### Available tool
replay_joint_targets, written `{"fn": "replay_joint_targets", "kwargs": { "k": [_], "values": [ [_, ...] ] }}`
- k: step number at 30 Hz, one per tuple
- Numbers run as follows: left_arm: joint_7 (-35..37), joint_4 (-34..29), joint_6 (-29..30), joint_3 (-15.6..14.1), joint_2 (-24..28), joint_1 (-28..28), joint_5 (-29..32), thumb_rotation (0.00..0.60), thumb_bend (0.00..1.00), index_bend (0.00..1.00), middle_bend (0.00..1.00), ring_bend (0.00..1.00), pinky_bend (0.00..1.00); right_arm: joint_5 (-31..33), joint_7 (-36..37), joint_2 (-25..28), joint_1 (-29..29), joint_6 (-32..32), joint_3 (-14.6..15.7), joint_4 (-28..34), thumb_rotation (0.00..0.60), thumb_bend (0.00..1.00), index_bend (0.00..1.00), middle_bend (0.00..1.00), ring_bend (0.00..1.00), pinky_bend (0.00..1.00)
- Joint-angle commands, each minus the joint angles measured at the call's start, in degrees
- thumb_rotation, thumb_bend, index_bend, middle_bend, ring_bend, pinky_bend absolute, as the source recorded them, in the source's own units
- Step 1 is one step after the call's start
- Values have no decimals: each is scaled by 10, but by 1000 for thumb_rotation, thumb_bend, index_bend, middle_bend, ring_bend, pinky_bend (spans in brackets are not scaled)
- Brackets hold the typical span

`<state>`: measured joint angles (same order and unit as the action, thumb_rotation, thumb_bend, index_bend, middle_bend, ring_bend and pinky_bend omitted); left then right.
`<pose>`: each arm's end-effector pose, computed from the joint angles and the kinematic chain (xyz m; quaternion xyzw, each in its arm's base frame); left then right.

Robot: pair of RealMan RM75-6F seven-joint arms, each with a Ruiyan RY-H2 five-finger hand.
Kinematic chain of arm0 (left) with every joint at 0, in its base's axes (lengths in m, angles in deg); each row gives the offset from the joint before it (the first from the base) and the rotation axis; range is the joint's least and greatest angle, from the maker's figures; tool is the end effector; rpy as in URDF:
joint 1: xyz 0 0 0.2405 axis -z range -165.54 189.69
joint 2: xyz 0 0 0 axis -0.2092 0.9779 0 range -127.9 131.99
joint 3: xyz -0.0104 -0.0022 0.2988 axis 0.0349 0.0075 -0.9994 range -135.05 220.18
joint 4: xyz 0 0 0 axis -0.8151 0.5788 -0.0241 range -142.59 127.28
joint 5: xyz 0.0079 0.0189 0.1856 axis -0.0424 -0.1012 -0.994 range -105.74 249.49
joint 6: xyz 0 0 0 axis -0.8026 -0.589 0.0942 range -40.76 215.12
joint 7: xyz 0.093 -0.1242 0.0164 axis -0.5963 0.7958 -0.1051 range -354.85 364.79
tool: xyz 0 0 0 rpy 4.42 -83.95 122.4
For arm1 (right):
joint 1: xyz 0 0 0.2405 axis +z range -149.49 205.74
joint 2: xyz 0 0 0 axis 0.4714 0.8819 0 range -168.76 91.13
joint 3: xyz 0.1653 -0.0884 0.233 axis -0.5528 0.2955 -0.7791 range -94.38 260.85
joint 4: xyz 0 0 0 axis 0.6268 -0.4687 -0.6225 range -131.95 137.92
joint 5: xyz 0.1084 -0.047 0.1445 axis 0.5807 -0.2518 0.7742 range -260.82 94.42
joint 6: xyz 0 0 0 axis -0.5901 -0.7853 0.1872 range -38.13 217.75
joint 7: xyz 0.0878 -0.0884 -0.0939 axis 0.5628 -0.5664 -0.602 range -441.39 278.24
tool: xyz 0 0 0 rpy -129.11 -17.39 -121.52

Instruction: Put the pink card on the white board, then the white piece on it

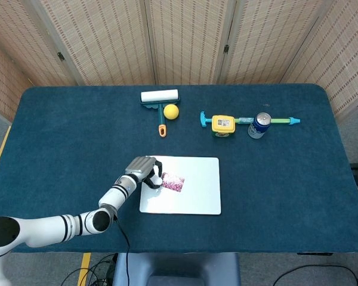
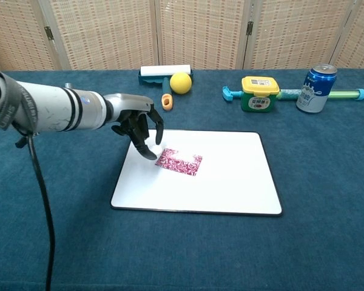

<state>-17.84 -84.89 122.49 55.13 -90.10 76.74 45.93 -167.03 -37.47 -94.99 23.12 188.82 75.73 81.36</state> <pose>-0.0954 0.4383 -0.0489 -0.7384 -0.5218 -0.2784 0.3240 -0.3774 -0.1398 0.3228 0.4355 -0.4062 0.5628 0.5733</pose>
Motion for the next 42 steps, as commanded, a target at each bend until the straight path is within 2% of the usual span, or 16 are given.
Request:
{"fn": "replay_joint_targets", "kwargs": {
  "k": [1, 6, 15, 25, 39, 42],
  "values": [
    [1, 36, -24, -7, -23, 30, 25, 600, 260, 581, 1000, 1000, 1000, 5, 16, 1, 0, -8, -4, -10, 600, 291, 0, 0, 0, 0],
    [-4, 59, -31, -20, -37, 58, 49, 600, 260, 581, 1000, 1000, 1000, 11, 31, 0, -2, -15, -8, -18, 600, 291, 0, 0, 0, 0],
    [-13, 58, -20, -38, -49, 95, 85, 600, 260, 581, 1000, 1000, 1000, -1, 42, 1, -1, -17, -8, -24, 600, 290, 0, 0, 0, 0],
    [-13, 88, -29, -41, -67, 126, 100, 600, 260, 580, 1000, 1000, 1000, -7, 58, -3, -5, -11, -9, -36, 600, 291, 0, 0, 0, 0],
    [9, 117, -44, -52, -74, 126, 87, 600, 260, 573, 1000, 1000, 1000, -20, 56, -4, -6, -4, -7, -39, 600, 291, 0, 0, 0, 0],
    [16, 113, -47, -53, -68, 123, 81, 600, 260, 544, 1000, 1000, 1000, -21, 52, -4, -5, -4, -7, -38, 600, 291, 0, 0, 0, 0]
  ]
}}
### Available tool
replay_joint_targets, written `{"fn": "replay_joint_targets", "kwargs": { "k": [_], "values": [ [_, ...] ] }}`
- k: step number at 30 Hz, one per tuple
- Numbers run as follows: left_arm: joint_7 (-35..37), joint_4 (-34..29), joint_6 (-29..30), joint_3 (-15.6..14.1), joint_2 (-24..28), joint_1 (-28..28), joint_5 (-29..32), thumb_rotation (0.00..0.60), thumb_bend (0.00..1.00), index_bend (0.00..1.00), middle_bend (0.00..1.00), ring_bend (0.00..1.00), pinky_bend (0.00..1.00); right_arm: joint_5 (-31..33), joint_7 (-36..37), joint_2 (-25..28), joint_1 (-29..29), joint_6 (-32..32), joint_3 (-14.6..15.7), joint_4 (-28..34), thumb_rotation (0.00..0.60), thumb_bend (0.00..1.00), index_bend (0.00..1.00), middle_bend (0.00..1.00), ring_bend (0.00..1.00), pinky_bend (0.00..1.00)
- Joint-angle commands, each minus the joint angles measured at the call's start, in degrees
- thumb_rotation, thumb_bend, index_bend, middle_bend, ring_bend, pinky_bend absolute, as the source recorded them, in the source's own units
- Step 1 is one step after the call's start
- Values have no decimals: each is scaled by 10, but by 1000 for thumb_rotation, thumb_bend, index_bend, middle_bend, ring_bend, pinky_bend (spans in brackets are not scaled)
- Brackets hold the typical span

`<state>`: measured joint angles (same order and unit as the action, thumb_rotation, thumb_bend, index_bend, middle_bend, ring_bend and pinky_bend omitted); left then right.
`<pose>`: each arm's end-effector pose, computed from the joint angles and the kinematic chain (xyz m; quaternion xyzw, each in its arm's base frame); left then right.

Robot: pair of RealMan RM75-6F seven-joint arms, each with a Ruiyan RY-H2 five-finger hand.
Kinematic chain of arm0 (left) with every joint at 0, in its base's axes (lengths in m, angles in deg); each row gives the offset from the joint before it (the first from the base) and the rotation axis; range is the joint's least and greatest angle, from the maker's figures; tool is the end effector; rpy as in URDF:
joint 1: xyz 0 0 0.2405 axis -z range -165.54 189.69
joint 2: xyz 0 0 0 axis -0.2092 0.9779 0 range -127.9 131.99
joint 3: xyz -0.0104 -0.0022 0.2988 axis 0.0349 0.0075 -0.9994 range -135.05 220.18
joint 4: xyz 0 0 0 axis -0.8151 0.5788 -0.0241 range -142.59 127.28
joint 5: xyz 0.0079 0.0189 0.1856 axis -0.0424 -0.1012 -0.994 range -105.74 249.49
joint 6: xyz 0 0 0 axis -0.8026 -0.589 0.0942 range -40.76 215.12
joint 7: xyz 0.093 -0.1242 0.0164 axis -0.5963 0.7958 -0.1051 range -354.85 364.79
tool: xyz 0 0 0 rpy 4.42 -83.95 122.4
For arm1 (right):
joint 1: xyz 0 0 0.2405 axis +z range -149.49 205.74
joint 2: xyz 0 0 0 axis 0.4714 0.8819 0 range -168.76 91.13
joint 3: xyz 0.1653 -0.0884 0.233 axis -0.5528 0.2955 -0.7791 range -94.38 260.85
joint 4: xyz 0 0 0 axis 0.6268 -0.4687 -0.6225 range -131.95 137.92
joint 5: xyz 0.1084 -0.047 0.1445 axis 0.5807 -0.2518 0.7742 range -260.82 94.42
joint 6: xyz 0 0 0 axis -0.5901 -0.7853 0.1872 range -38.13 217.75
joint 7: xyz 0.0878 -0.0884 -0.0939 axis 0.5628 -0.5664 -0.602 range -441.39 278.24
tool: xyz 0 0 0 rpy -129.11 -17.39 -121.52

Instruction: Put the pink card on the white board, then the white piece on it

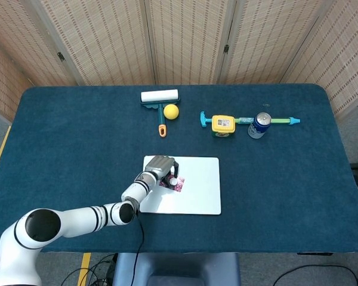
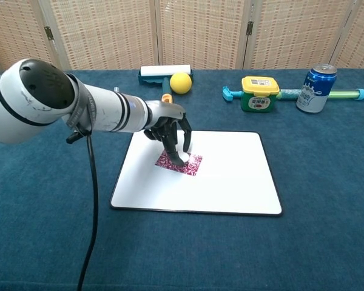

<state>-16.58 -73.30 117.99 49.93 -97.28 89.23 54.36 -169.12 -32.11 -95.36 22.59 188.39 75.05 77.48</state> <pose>-0.0447 0.4541 -0.0927 -0.7654 -0.5034 -0.2497 0.3136 -0.3821 -0.1381 0.3260 0.4423 -0.4135 0.5732 0.5521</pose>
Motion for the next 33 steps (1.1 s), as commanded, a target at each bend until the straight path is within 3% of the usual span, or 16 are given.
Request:
{"fn": "replay_joint_targets", "kwargs": {
  "k": [1, 6, 13, 19, 23, 26, 29, 31, 33],
  "values": [
    [6, -5, -3, -1, 6, -3, -5, 600, 260, 528, 1000, 1000, 1000, 0, -3, 0, 0, 0, 0, 2, 600, 291, 0, 0, 0, 0],
    [14, -25, 3, -3, 16, -6, -13, 600, 260, 379, 1000, 1000, 1000, -1, -8, 0, -1, 3, 0, 5, 600, 291, 0, 0, 0, 0],
    [6, -96, 55, -10, 49, -12, -26, 600, 259, 348, 1000, 1000, 1000, -10, -17, -1, 0, 8, 3, 5, 600, 291, 0, 0, 0, 0],
    [-50, -304, 204, -48, 160, -41, -48, 600, 260, 300, 1000, 984, 1000, -20, -35, -1, 4, 8, 6, 12, 600, 291, 0, 0, 0, 0],
    [-48, -465, 341, -81, 252, -110, -104, 600, 260, 238, 980, 868, 978, -28, -61, 0, 7, 8, 10, 25, 600, 291, 0, 0, 0, 0],
    [-24, -547, 436, -125, 311, -185, -194, 600, 260, 188, 867, 770, 887, -38, -94, 0, 11, 6, 14, 41, 600, 291, 0, 0, 0, 0],
    [5, -586, 521, -180, 355, -270, -292, 600, 260, 153, 731, 630, 765, -48, -135, 0, 16, 2, 19, 61, 600, 291, 0, 0, 0, 0],
    [19, -590, 568, -214, 373, -322, -348, 600, 260, 119, 604, 516, 672, -52, -160, -1, 19, 0, 21, 74, 600, 291, 0, 0, 0, 0],
    [21, -574, 627, -246, 379, -380, -410, 600, 260, 80, 414, 346, 536, -58, -195, -3, 21, -1, 23, 88, 600, 291, 0, 0, 0, 0]
  ]
}}
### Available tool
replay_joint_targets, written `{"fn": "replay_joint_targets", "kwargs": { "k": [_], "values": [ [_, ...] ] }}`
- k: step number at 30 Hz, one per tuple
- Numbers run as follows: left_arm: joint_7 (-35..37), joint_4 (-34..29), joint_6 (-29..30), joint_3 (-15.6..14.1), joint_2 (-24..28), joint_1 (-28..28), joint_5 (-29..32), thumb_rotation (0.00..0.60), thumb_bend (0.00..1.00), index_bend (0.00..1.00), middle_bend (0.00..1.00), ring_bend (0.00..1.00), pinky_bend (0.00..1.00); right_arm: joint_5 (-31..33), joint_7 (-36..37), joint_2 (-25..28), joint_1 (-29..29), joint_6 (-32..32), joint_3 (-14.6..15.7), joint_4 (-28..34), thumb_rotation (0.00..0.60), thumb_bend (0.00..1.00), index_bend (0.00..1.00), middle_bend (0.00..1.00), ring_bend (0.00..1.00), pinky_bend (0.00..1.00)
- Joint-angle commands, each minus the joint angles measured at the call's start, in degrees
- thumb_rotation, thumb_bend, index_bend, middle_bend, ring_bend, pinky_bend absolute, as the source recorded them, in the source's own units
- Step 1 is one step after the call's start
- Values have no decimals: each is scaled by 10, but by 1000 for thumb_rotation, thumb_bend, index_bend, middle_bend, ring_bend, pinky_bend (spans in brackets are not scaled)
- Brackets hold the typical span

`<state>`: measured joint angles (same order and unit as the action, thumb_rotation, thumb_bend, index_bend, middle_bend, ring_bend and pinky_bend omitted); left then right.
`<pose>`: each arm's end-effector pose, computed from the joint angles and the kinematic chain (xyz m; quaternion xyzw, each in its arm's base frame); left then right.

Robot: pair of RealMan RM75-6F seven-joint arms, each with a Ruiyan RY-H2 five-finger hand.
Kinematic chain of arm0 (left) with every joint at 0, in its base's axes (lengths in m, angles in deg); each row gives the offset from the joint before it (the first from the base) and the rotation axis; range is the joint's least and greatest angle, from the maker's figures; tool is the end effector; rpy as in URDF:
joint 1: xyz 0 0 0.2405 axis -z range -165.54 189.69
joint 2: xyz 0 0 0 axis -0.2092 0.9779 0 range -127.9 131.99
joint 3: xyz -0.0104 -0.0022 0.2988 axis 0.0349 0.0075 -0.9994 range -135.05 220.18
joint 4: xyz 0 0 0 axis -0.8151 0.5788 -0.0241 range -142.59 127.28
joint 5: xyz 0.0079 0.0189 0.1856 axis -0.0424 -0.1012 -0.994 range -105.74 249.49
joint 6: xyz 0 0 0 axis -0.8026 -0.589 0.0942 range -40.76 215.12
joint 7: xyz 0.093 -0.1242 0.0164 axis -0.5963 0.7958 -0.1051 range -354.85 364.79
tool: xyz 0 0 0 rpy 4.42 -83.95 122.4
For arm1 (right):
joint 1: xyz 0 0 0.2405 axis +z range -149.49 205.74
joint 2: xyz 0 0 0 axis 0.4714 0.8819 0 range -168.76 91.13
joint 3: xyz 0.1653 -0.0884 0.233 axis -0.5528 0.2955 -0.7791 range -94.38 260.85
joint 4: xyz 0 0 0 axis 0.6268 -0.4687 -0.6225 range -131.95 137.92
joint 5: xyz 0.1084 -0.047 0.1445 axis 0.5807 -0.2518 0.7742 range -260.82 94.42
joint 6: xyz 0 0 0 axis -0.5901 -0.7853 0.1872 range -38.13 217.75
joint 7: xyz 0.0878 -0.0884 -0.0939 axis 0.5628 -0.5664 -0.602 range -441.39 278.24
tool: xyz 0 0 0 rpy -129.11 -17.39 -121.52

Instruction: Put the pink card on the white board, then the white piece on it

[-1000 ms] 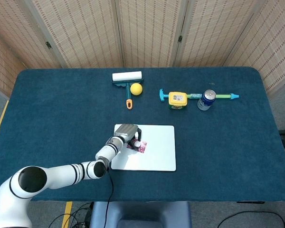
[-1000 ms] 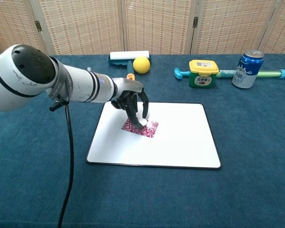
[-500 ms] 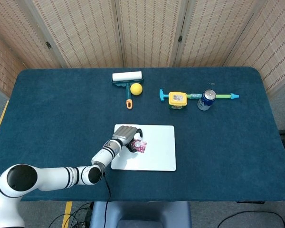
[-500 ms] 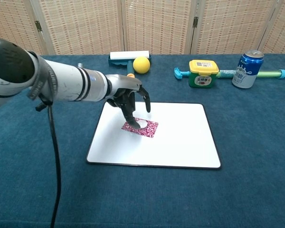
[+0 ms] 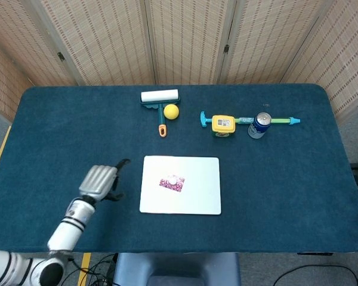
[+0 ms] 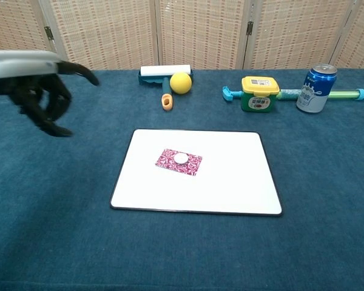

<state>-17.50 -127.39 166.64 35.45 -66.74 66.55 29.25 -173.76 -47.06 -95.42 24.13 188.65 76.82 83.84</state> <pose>-0.1511 0.3374 0.1089 -0.6993 -0.4377 -0.3345 0.4555 -0.3596 -0.1465 0.2995 0.5030 -0.3847 0.5326 0.5616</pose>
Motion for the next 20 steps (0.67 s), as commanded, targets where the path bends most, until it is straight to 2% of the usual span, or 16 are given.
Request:
{"fn": "replay_joint_targets", "kwargs": {
  "k": [1, 3, 5, 10, 14, 20],
  "values": [
    [26, -19, 169, -111, 72, -178, -183, 600, 260, 68, 341, 272, 471, -14, -62, -4, 7, -5, 7, 31, 600, 291, 0, 0, 0, 0],
    [21, 32, 241, -126, 55, -239, -244, 600, 260, 55, 211, 136, 347, -22, -103, -7, 13, -13, 11, 46, 600, 291, 0, 0, 0, 0],
    [27, 98, 303, -129, 28, -297, -291, 600, 259, 55, 151, 80, 290, -30, -149, -12, 21, -26, 16, 61, 600, 291, 0, 0, 0, 0],
    [51, 210, 370, -109, -16, -393, -313, 600, 260, 55, 74, 44, 256, -43, -260, -28, 35, -54, 25, 95, 600, 291, 0, 0, 0, 0],
    [70, 263, 386, -82, -39, -443, -317, 600, 260, 55, 63, 34, 252, -44, -328, -44, 40, -68, 30, 116, 600, 291, 0, 0, 0, 0],
    [88, 259, 354, -61, -23, -462, -341, 600, 260, 55, 63, 34, 252, -44, -374, -59, 45, -74, 31, 128, 600, 290, 0, 0, 0, 0]
  ]
}}
